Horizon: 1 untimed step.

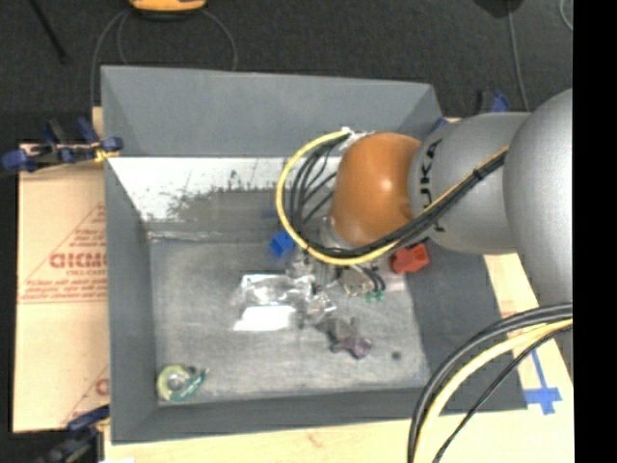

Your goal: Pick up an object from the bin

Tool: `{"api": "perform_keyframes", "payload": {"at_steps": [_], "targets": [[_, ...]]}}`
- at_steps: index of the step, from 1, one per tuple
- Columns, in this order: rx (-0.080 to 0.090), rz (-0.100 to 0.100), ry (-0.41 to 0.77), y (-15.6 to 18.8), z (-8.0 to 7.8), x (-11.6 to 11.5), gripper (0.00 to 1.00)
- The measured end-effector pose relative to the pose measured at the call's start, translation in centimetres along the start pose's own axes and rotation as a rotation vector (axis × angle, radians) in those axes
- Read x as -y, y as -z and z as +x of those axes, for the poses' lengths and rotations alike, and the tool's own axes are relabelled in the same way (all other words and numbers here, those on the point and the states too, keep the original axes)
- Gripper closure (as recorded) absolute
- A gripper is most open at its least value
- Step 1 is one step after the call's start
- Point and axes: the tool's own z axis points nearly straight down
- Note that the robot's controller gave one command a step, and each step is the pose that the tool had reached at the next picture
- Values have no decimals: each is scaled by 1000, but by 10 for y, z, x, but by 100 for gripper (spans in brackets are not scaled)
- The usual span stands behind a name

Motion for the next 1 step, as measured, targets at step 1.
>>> {"api": "perform_keyframes", "payload": {"at_steps": [1], "targets": [[-3, -3, 505, 135, -15, -13, 100]]}}
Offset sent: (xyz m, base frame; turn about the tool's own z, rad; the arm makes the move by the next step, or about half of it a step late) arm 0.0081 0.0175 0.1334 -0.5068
